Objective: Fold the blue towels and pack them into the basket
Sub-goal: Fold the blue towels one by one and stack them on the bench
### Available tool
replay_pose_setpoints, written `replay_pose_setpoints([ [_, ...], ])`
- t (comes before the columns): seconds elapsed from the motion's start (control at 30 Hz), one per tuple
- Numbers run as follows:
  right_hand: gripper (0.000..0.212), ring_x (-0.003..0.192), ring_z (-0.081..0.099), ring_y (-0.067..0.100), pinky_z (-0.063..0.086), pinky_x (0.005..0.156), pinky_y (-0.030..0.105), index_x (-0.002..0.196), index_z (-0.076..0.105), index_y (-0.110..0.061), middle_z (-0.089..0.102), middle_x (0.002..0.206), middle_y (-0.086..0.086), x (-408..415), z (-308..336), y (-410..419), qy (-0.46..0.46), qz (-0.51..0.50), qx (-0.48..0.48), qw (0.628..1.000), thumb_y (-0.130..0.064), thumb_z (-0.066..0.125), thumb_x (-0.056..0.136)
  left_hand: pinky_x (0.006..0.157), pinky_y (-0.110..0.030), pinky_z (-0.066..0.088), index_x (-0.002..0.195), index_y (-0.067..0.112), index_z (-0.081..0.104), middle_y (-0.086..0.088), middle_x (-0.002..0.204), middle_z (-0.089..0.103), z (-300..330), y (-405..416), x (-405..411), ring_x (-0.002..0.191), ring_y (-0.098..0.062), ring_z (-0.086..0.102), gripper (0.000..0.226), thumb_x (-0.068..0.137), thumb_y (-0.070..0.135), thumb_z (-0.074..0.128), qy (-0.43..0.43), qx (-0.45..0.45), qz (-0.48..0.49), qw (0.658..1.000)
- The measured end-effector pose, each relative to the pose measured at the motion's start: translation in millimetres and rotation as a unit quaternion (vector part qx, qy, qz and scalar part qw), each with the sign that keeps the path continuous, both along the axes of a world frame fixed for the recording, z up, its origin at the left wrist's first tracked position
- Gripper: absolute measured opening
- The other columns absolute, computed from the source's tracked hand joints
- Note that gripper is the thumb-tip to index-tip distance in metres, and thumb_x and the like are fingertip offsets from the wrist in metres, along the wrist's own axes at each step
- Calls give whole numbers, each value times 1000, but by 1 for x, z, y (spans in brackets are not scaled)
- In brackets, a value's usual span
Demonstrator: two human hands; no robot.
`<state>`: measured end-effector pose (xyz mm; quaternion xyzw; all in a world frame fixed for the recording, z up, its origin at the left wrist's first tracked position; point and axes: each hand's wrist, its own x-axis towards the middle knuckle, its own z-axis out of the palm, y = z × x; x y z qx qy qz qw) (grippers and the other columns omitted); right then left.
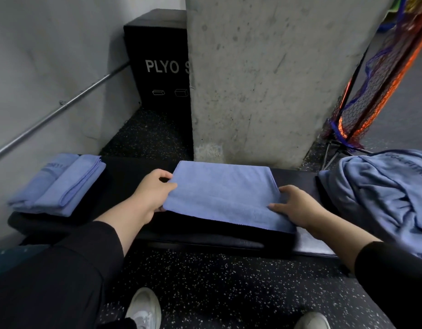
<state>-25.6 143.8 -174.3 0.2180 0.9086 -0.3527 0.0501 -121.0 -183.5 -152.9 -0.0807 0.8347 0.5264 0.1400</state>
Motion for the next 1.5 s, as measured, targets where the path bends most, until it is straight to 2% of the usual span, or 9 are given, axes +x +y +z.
replay_pose_setpoints([
  [0.1,59,91,60,25,44,76,33,127,46,-21,59,96,-2,9,-8,1,-10,45,89,995,-34,80,81,54,-28,40,106,25,56,-2,81,57,-13,-8,7,62,-15,49,14,96,15,57,84,-162,-129,975],
  [0.23,35,92,57,28,47,67,39,108,53,-26,49,98,-2,20,-16,0,71,152,319,933,-42,73,85,63,-32,41,103,25,47,4,95,52,-35,-11,23,77,-16,52,5,100,28,50,172,-398,-239,869],
  [0.33,9,84,57,25,42,66,38,88,60,-28,54,92,-6,28,-28,3,166,279,385,864,-37,60,90,60,-30,30,90,22,53,5,91,45,-44,-14,29,78,-16,44,7,92,22,60,284,-441,-255,812],
  [0.43,25,86,57,13,41,78,37,93,61,-33,56,92,-16,40,-35,8,185,334,334,862,-48,42,98,77,-33,40,82,31,60,13,86,47,-52,-19,33,81,-11,46,10,89,26,66,374,-423,-359,743],
  [0.63,45,110,53,10,41,97,38,108,57,-36,52,123,-15,56,-38,19,152,395,287,859,-74,53,84,97,-28,33,109,40,56,22,104,41,-45,-27,41,99,0,40,37,91,70,42,321,-378,-418,761],
  [0.93,25,78,60,24,44,69,39,86,54,-21,61,81,-5,44,-26,-7,195,293,274,895,-41,42,92,98,-30,34,102,37,55,19,102,44,-39,14,58,101,-4,41,53,84,83,36,291,-384,-423,767],
  [1.07,12,81,62,34,40,65,39,96,46,-21,70,84,6,26,-22,-9,152,145,166,963,-31,52,100,91,-33,38,103,31,53,13,102,50,-36,35,61,102,-12,46,29,94,59,51,252,-386,-353,814],
  [1.2,11,69,54,26,34,62,34,100,50,-21,56,69,-10,19,-15,-5,121,170,149,967,-20,59,95,72,-35,38,97,18,54,4,95,54,-36,35,50,92,-22,52,14,94,8,44,213,-344,-272,873],
  [1.5,14,88,58,14,48,82,35,87,61,-17,60,91,-12,23,-22,11,113,264,142,947,-25,50,91,60,-31,36,80,13,62,1,69,53,-29,-17,17,63,-13,43,25,102,23,55,174,-154,-177,956],
])
